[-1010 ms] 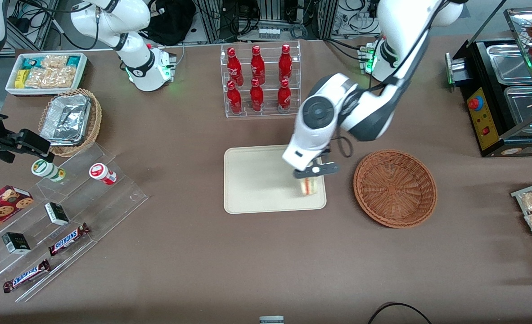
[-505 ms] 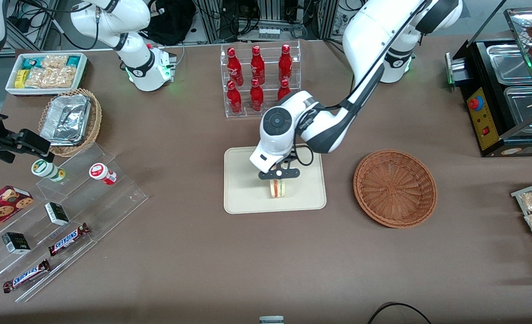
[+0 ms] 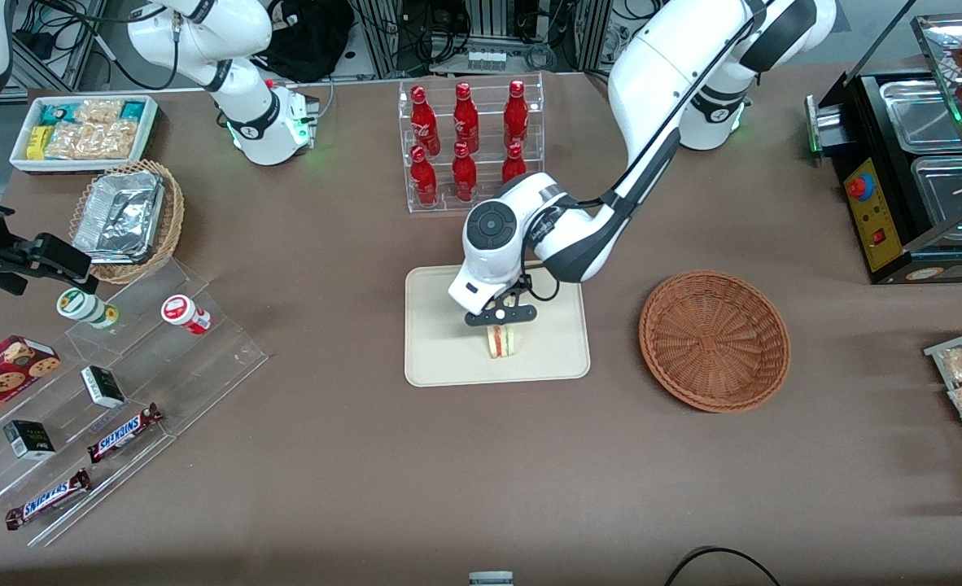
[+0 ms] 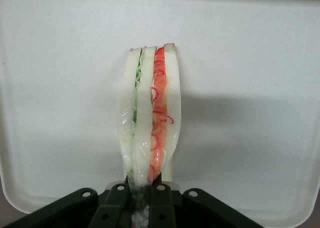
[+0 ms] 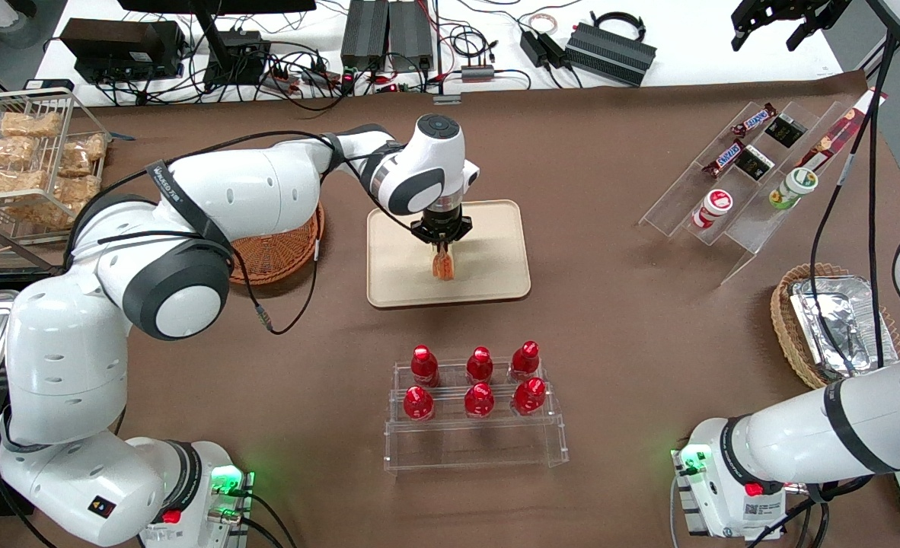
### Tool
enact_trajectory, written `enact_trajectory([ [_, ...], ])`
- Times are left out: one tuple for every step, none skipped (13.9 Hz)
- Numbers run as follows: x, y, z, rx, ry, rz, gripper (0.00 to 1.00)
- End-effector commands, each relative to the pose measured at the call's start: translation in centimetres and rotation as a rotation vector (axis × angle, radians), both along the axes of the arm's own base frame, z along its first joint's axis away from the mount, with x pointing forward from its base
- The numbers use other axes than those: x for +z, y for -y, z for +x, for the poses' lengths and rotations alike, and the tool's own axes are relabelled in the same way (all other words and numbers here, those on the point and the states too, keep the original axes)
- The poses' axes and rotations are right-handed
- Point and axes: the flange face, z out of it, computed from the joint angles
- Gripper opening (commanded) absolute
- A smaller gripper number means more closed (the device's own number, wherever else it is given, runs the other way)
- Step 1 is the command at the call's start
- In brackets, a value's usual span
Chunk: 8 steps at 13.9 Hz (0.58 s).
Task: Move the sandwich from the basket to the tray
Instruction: 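Lower the sandwich onto the tray and open the left gripper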
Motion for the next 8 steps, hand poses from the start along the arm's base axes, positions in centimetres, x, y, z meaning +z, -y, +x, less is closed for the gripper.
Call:
enact_trajectory([
  [0.3,0.7,0.1,0.016,0.026,0.004,0.49],
  [0.5,0.7,0.2,0.014,0.029,0.005,0.97],
  [0.8,0.7,0.1,0.015,0.030,0.006,1.00],
  [1.3,0.5,0.3,0.021,0.034,0.006,1.00],
  [2.8,0.1,0.7,0.036,0.045,0.005,1.00],
  [4.9,-0.2,0.8,0.045,0.057,0.008,1.00],
  [7.3,-0.8,1.1,0.056,0.069,0.011,1.00],
  [9.7,-2.2,1.8,0.083,0.076,0.024,1.00],
])
